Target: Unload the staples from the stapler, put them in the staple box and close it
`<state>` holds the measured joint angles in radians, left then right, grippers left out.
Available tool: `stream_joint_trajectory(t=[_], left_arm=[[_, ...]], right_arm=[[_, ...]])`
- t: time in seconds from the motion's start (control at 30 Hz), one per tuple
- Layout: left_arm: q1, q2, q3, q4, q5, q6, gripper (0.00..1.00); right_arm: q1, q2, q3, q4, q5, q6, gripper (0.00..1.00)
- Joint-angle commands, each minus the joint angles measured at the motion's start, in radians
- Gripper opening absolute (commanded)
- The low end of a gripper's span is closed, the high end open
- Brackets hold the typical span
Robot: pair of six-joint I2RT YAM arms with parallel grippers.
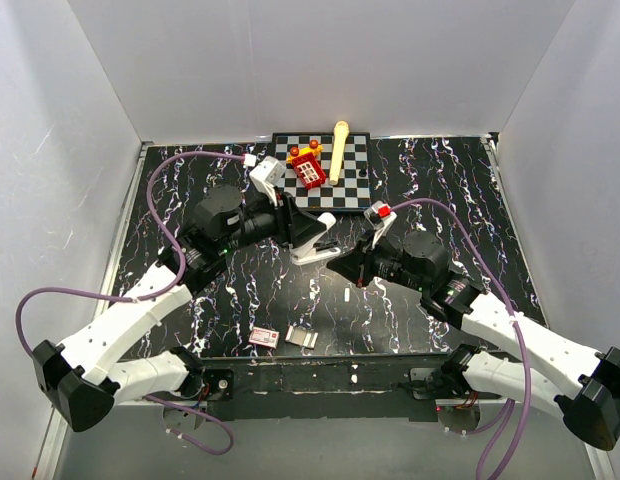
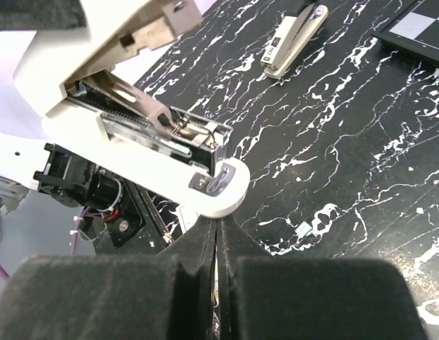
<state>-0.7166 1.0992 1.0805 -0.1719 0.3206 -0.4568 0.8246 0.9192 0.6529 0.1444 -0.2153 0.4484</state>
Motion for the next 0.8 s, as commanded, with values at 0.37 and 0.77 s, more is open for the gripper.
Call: stream_joint_trajectory(t=[0.37,0.77], left_arm=[[0.002,-0.079,-0.053,0.078,0.274,0.004,0.0],[-0.009,-0.039,-0.073,0.089,0.495,0.075,0.0]], right_arm=[[0.002,-0.08,0.174,-0.077,-0.082,-0.112,0.01],[0.002,-0.039,0.37,-0.176,-0.304,-0.212,0.01]])
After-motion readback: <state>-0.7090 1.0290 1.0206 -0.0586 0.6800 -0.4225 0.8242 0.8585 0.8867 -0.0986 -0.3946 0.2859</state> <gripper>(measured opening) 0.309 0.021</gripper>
